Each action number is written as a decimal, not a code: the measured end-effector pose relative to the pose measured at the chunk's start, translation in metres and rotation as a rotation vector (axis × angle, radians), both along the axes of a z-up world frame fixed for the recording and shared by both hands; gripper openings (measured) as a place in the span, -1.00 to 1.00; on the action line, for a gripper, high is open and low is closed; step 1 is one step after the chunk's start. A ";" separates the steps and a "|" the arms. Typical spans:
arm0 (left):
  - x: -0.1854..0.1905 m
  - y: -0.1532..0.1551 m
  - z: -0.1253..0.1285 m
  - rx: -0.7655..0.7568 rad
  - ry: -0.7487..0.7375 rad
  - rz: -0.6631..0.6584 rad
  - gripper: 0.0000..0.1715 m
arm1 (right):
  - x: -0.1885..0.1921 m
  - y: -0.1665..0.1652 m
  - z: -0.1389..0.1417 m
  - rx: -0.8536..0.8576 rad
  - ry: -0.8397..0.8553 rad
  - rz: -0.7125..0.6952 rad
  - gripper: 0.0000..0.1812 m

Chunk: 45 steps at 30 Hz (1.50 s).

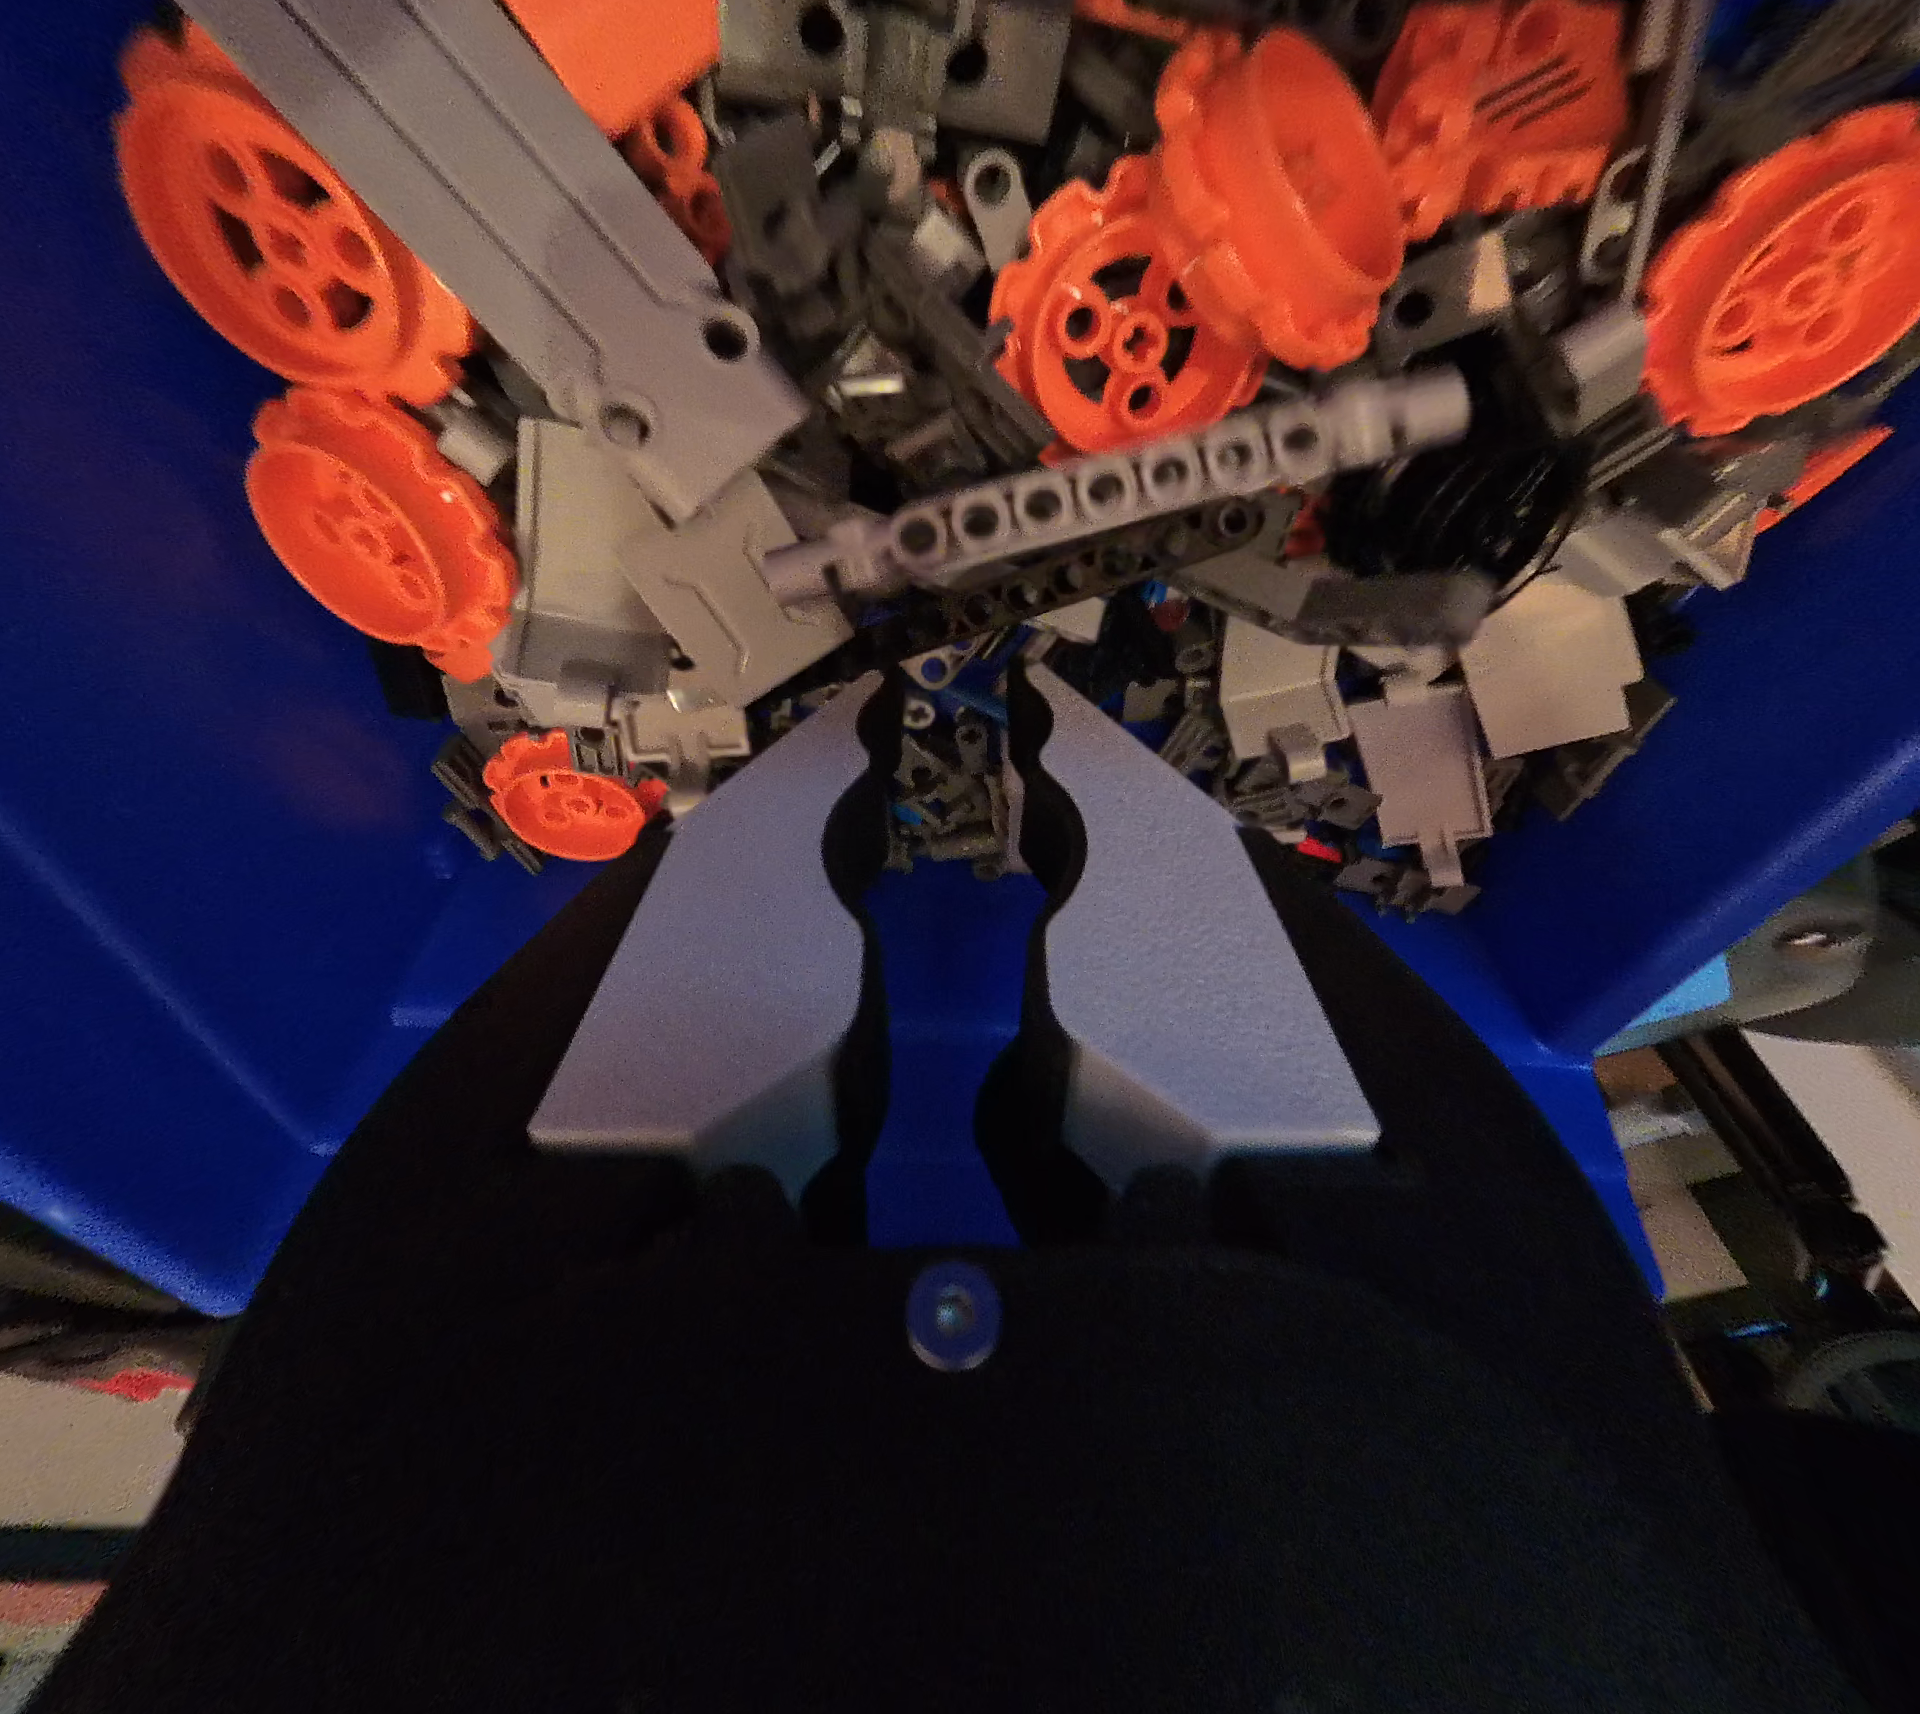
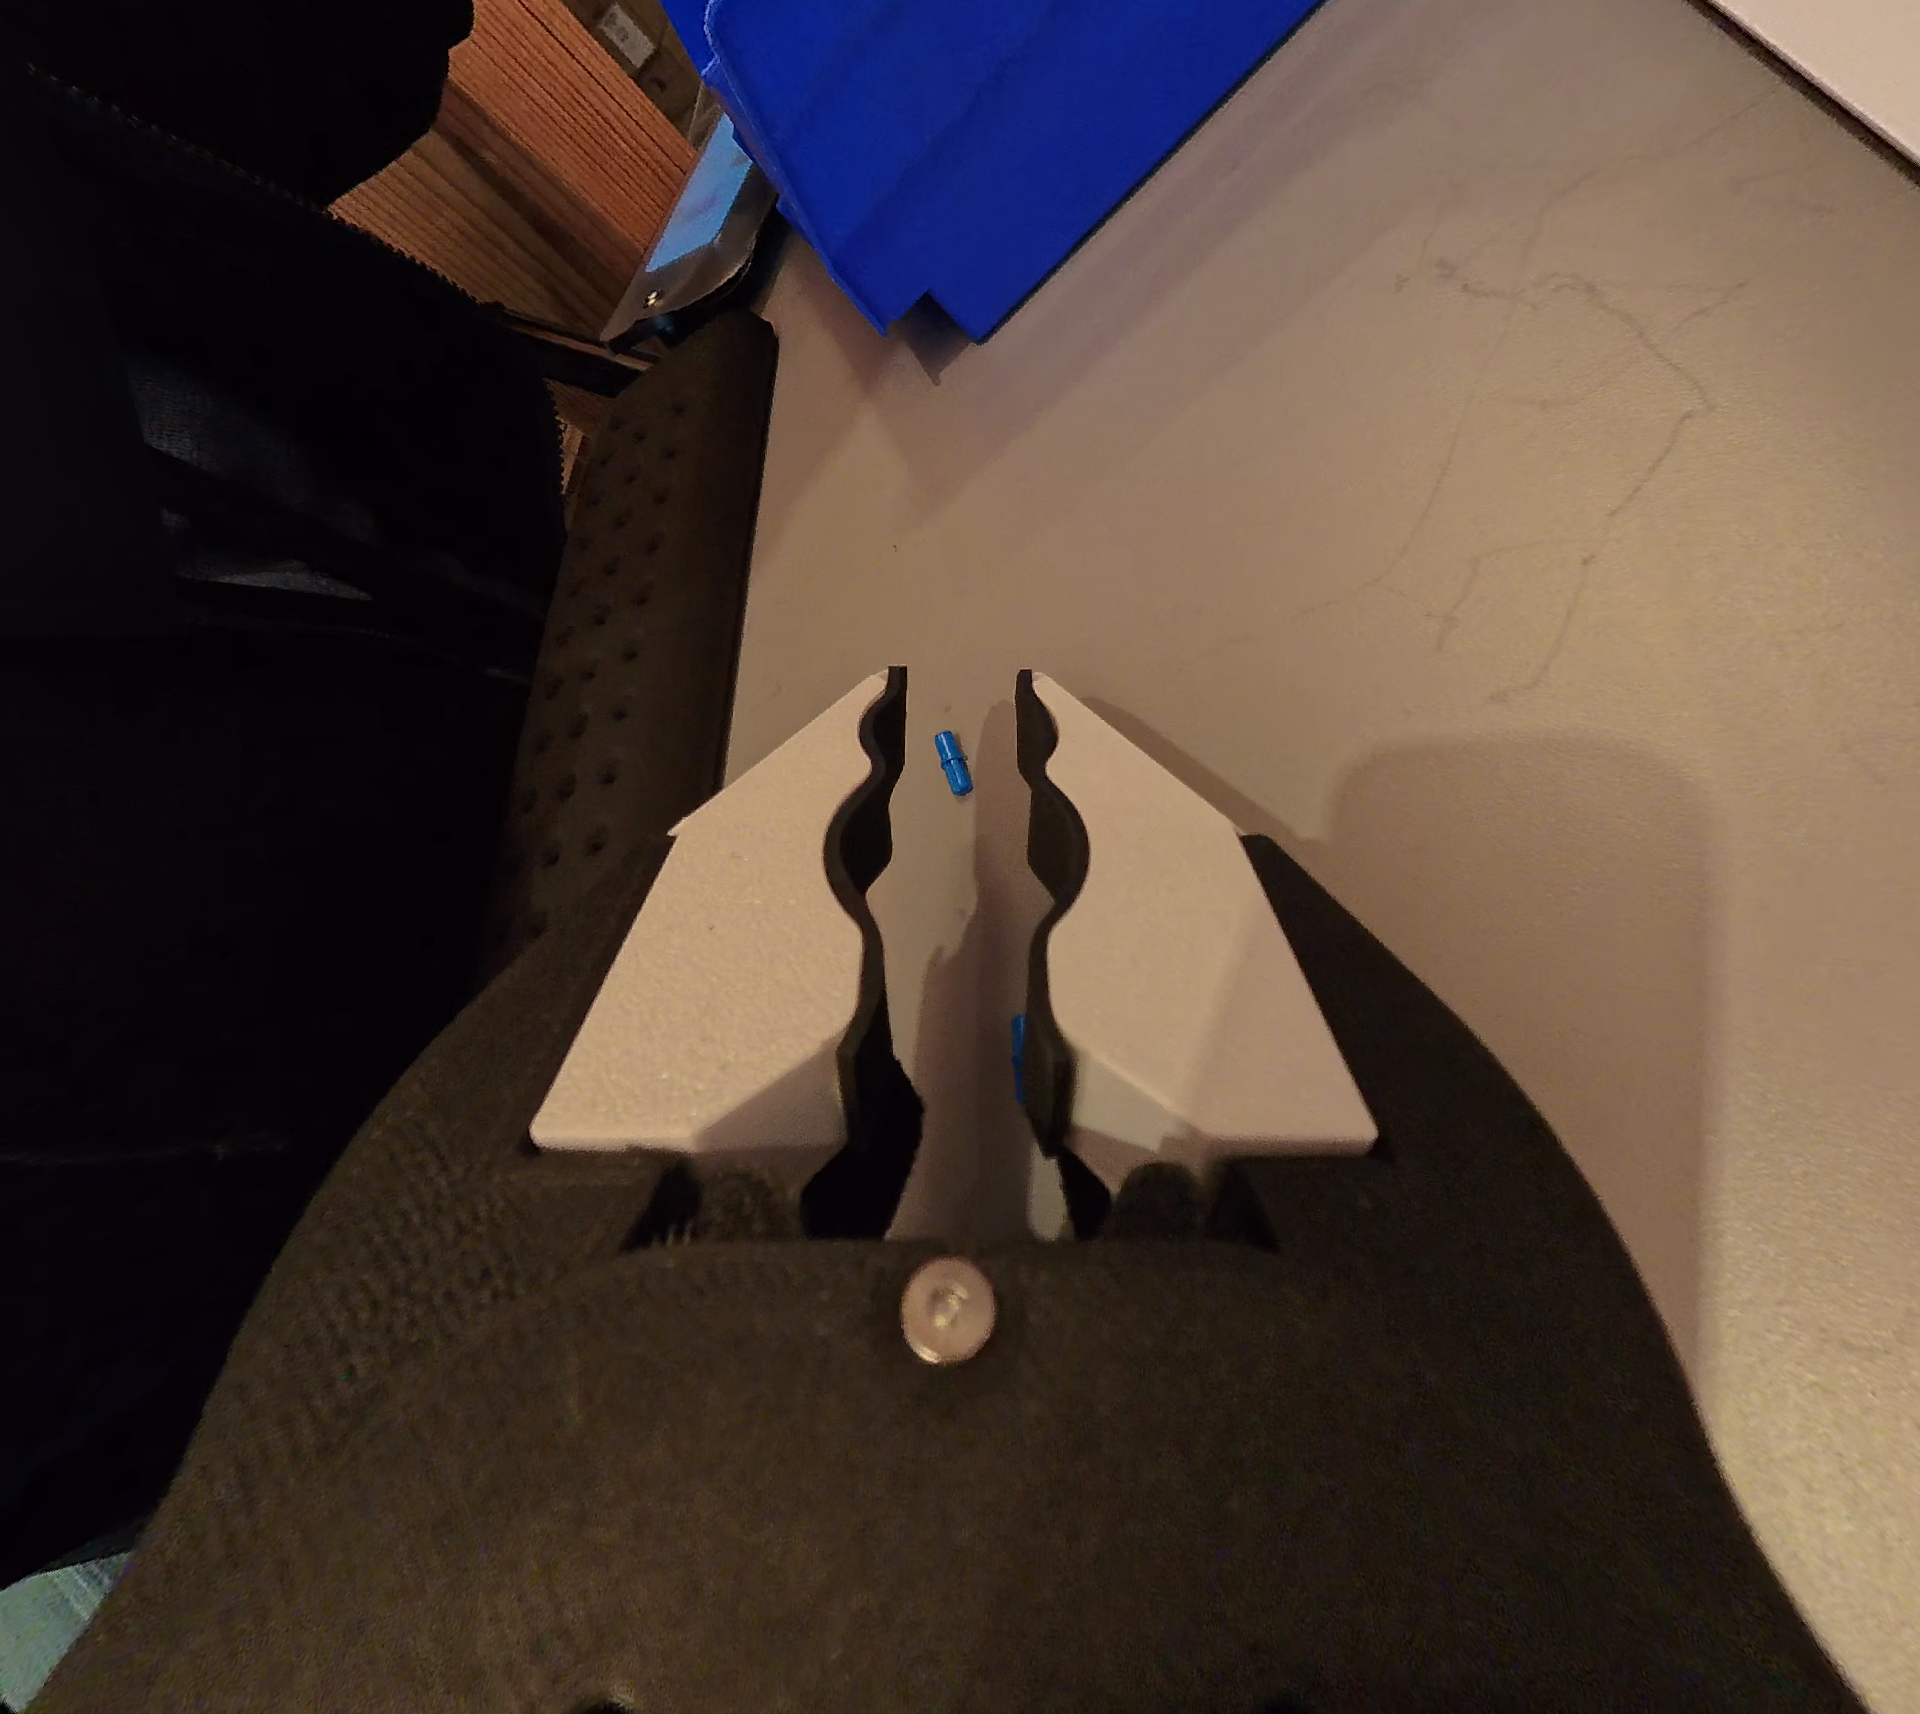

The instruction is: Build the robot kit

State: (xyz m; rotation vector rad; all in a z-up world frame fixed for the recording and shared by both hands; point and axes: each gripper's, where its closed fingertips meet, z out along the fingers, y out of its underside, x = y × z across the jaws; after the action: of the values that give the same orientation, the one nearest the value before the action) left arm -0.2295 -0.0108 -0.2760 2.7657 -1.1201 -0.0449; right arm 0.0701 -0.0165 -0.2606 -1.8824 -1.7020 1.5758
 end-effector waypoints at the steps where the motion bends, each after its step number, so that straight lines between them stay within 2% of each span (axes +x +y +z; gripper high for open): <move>1: 0.003 0.003 0.002 0.010 -0.012 -0.001 -0.82 | 0.000 0.000 0.000 0.000 0.000 0.000 -0.79; 3: 0.004 0.007 0.007 0.028 -0.018 -0.009 -0.82 | 0.000 0.000 0.000 0.000 0.000 0.000 -0.79; 6: 0.005 0.008 0.015 0.032 -0.043 0.005 -0.68 | 0.000 0.000 0.000 0.000 0.000 0.001 -0.79; 9: 0.001 0.012 0.027 0.078 -0.030 -0.006 -0.62 | 0.000 0.000 0.000 0.000 0.002 0.000 -0.79; 15: -0.015 0.010 0.044 0.118 -0.008 0.032 -0.62 | 0.000 0.000 0.000 0.000 0.000 0.000 -0.79; 20: -0.045 0.007 0.041 0.116 0.083 0.081 -0.62 | 0.000 0.000 0.000 0.000 0.000 0.000 -0.79; 22: -0.048 0.005 0.037 0.101 0.087 0.096 -0.58 | 0.000 0.000 0.000 0.000 -0.001 0.000 -0.79; 28: -0.073 -0.005 0.017 -0.003 0.232 0.117 -0.44 | 0.000 0.000 0.000 0.000 -0.001 0.000 -0.79; 33: -0.074 -0.007 0.000 -0.061 0.277 0.085 -0.52 | 0.000 0.000 0.000 -0.001 0.000 0.000 -0.79; 35: -0.082 -0.005 -0.004 -0.060 0.328 0.073 -0.66 | 0.000 0.000 0.000 -0.001 0.000 0.000 -0.79; 36: -0.082 -0.004 -0.004 -0.059 0.330 0.065 -0.67 | 0.000 0.000 0.000 -0.001 0.000 0.000 -0.79; 42: -0.061 0.001 0.004 -0.028 0.216 0.052 -0.69 | 0.000 0.000 0.000 -0.005 0.000 -0.001 -0.79; 45: -0.045 0.011 0.013 0.018 0.113 0.074 -0.75 | 0.000 0.000 0.000 -0.003 -0.001 0.000 -0.79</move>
State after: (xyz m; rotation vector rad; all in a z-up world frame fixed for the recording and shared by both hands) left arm -0.2741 0.0004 -0.2631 2.7786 -0.9940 -0.2009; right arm 0.0700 -0.0162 -0.2610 -1.8853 -1.7003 1.5786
